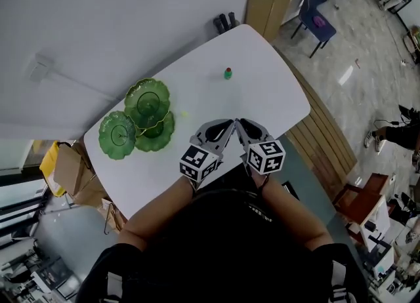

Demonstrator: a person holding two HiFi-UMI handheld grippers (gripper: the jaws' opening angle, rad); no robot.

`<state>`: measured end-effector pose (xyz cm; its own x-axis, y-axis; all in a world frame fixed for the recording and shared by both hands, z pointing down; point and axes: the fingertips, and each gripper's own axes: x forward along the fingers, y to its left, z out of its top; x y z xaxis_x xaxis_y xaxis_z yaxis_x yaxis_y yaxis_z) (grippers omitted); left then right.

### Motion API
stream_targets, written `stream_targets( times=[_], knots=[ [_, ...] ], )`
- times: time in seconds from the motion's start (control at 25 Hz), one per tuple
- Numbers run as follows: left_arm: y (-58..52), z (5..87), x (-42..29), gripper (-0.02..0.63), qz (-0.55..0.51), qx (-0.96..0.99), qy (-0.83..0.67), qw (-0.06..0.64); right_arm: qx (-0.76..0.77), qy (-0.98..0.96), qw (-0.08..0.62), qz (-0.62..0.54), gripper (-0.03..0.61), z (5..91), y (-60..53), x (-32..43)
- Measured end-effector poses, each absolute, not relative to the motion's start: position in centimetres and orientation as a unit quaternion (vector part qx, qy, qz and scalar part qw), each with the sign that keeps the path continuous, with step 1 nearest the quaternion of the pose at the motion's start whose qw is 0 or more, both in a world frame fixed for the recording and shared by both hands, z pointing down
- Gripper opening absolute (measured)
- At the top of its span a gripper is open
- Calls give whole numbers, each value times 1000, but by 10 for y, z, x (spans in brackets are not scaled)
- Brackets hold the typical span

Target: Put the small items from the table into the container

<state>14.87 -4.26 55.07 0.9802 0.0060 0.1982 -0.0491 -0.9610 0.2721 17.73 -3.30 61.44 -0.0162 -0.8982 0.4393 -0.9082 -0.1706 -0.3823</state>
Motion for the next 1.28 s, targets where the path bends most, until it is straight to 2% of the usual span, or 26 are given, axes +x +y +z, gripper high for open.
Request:
stream_targets(
  times=[0.28,0.44,0.88,1.28],
  knots=[
    [-47,589,161,8,124,979,-19,162,698,-613,36,368,118,687,-33,196],
    [-55,614,164,9,139,975,-28,172,694,-603,54,390,137,721,-36,197],
    [-58,663,161,8,184,962,-43,199,684,-570,108,442,157,803,-36,195],
    [-69,683,155,8,199,954,-61,217,668,-564,146,464,166,835,-42,187]
  ],
)
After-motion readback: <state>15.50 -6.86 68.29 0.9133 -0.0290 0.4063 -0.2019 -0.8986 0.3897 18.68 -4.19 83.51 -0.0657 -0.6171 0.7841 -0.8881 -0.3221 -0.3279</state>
